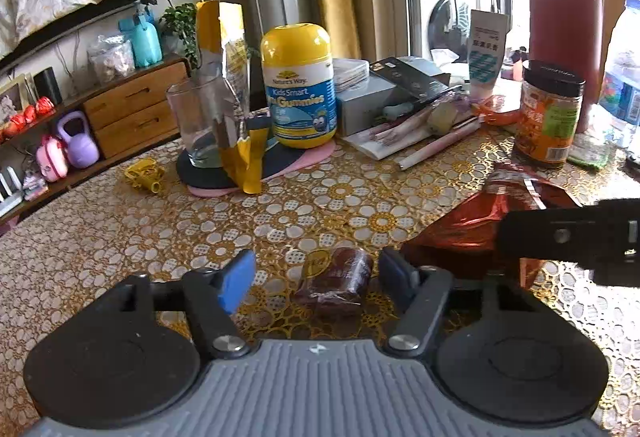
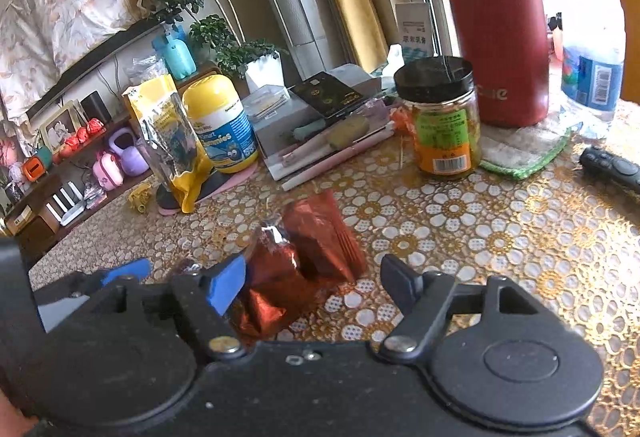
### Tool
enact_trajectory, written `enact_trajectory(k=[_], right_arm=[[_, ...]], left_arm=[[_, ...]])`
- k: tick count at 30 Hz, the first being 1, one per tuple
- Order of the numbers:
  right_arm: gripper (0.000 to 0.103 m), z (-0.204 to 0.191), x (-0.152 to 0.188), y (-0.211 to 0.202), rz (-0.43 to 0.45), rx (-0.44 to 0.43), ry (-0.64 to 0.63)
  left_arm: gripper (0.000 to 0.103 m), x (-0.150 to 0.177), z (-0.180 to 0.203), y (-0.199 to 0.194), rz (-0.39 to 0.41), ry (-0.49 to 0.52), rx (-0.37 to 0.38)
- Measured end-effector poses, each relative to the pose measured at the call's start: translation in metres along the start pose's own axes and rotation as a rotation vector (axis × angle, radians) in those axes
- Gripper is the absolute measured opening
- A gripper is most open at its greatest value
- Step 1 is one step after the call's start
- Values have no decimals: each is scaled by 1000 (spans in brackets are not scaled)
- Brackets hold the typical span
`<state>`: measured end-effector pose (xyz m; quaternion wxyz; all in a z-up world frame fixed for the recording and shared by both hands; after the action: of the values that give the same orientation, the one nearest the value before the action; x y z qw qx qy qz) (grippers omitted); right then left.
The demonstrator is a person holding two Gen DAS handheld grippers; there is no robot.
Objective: Organize snacks
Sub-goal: 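Grasp the dark round snack with the left tool while the right tool grasps the red chip bag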
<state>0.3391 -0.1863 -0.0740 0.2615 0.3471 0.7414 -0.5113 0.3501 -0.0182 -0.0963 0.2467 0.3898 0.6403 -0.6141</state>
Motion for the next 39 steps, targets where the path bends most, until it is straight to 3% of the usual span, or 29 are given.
enact_trajectory(k=[4,6,10,13,18,23,28,39], right_arm=[[77,-1,0,7,-18,-14,29],[72,-2,0,8,-13,-21,25],[44,-4,0,9,-21,-62,33],[36,-2,0,3,-14,-86,49],[35,2,7,-15,2,-103,71],[34,8,21,-47,21,-114,102],[34,12,42,-86,36,-134,114],[34,10,97,-165,41,-142,89]], left_arm=[[39,0,4,-3,1,0,23],[38,1,5,-4,-5,-4,17],[37,3,3,-9,-11,-35,4],[37,7,0,-19,-8,-59,-12],[37,10,0,-54,7,-88,-54],[37,18,-1,-106,25,-196,-41],[37,35,3,-168,58,-244,-27],[37,82,-1,-264,101,-268,-31]])
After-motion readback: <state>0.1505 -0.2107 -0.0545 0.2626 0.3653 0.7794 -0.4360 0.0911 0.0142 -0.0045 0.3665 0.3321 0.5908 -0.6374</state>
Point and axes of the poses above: each gripper's, at about its wrist camera, not at the fingertips, and y roughly the way its jaws point, z to its right, x to its underside, the point moved 2 cm from there along y, roughly the way its jaws point, and after that the axes turned 1 degree about y, right-handed, at the moved point
